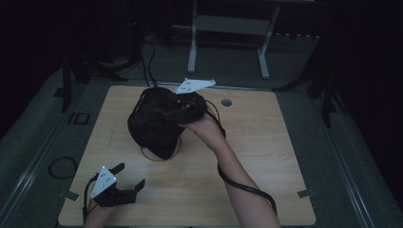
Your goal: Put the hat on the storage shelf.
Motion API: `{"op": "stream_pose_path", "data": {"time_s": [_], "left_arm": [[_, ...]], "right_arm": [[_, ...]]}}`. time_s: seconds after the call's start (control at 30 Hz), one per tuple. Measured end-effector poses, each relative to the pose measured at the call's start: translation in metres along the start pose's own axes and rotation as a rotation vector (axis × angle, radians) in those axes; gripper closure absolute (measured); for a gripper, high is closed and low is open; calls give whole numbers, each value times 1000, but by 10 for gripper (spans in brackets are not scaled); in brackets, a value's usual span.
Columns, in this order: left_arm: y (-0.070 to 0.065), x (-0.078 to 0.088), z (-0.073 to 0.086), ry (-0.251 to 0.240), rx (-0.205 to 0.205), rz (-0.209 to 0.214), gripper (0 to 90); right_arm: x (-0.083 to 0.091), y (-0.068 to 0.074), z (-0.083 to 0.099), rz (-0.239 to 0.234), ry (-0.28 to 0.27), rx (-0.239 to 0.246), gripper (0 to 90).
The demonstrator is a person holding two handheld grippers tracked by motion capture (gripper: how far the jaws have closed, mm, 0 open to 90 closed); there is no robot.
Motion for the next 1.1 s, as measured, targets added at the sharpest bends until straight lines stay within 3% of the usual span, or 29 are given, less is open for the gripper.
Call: {"op": "stream_pose_path", "data": {"time_s": [0.23, 0.47, 0.87, 1.1], "left_arm": [[0, 1, 0, -4, 3, 0, 40], [0, 0, 0, 3, 2, 0, 40], [2, 0, 1, -1, 8, -3, 40], [3, 0, 2, 4, -1, -8, 40]], "right_arm": [[7, 1, 12, -15, -9, 5, 139], [14, 2, 26, 1, -7, 32, 139], [29, 1, 53, 30, -8, 25, 139], [37, 9, 67, 32, -14, 29, 138]]}}
Point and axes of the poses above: each handheld gripper's, and its own axes: x roughly backward along the jaws, z roughly out of its underside, y roughly to its left, the point moved 1 cm from there along -x, roughly forward along the jaws, and after that the axes turned 6 degrees about x, right-handed, at the moved point
